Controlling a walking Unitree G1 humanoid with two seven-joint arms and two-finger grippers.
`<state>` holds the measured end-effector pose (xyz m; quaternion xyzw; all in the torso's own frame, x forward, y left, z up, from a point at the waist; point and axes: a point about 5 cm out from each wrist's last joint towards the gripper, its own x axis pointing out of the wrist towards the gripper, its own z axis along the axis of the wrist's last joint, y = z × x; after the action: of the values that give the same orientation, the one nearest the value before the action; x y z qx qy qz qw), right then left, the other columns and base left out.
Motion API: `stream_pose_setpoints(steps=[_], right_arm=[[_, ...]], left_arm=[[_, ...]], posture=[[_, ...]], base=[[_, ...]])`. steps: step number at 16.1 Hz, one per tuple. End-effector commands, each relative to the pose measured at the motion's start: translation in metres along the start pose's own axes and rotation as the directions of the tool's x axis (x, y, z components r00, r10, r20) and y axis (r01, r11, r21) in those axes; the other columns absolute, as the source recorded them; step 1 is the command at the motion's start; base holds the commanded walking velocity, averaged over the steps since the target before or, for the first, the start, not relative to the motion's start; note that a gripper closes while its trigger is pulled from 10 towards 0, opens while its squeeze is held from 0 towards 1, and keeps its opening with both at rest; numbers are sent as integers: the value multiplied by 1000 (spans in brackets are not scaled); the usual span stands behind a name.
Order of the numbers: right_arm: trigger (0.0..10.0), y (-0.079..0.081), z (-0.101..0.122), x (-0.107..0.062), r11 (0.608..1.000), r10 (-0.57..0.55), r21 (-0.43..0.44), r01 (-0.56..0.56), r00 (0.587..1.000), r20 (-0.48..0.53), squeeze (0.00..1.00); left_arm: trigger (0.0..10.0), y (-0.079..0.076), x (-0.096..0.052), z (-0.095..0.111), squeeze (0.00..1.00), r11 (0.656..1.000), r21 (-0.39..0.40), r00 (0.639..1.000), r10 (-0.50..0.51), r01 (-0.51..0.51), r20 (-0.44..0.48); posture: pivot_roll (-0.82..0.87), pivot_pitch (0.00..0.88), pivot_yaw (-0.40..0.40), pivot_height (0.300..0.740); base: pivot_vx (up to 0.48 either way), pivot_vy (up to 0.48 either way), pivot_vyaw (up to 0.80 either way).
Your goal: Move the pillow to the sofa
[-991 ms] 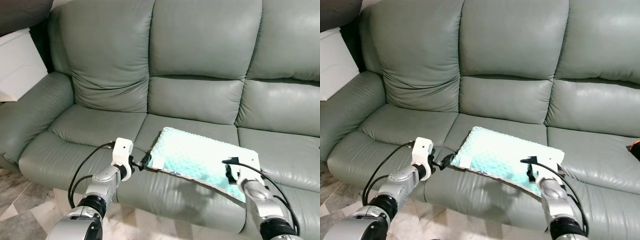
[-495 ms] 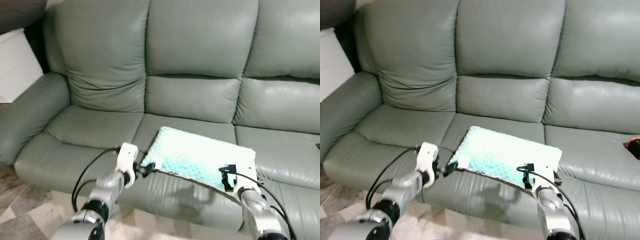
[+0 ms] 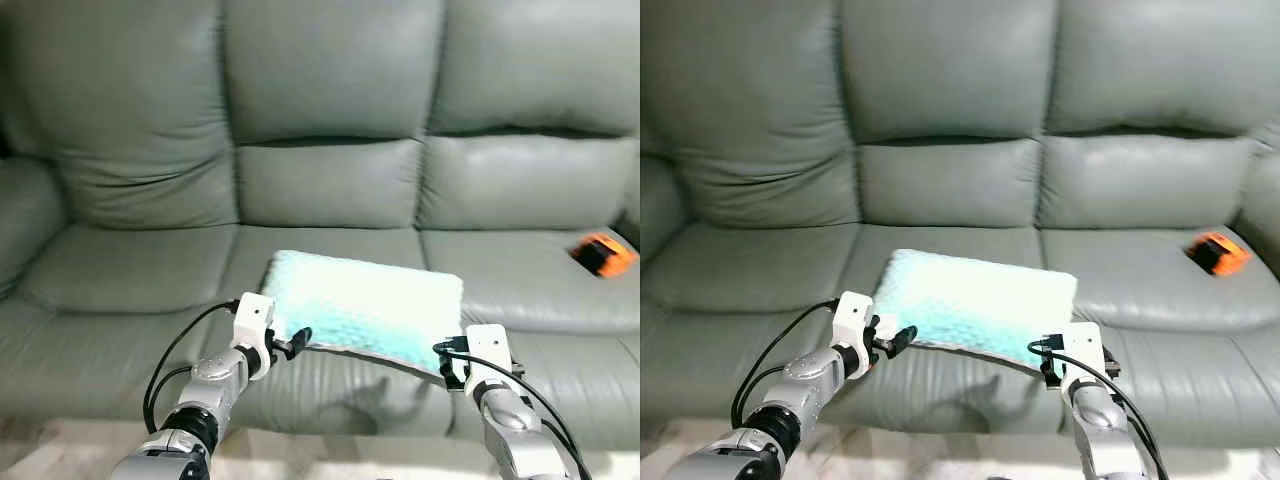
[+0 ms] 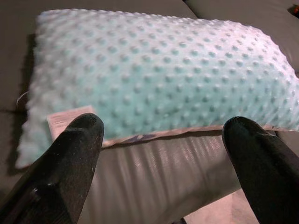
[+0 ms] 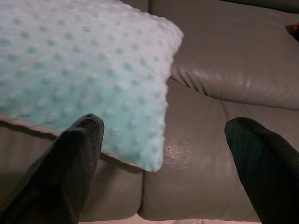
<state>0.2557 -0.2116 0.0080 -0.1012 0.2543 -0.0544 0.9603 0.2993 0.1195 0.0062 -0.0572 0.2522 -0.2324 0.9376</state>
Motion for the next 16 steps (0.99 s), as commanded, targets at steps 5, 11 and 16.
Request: stream_pose_setpoints(steps=[5, 11, 16], right_arm=[[10000, 5, 7, 0, 1000, 26, -18, -26, 1000, 7, 0], [10000, 8, 10, 1, 999, 41, -23, -40, 999, 5, 0], [10000, 14, 13, 3, 997, 75, -34, -74, 997, 26, 0]], left_arm=[[10000, 4, -3, -4, 0, 999, -21, 999, 35, -35, 4], [10000, 3, -3, -5, 0, 999, -16, 999, 42, -42, 7], [10000, 11, -6, -5, 0, 993, 30, 993, 118, -118, 5]], posture=[[-189, 150, 65, 740], [-189, 146, 63, 740], [-180, 155, 70, 740]], base=[[0, 0, -798], [0, 0, -800], [0, 0, -160]])
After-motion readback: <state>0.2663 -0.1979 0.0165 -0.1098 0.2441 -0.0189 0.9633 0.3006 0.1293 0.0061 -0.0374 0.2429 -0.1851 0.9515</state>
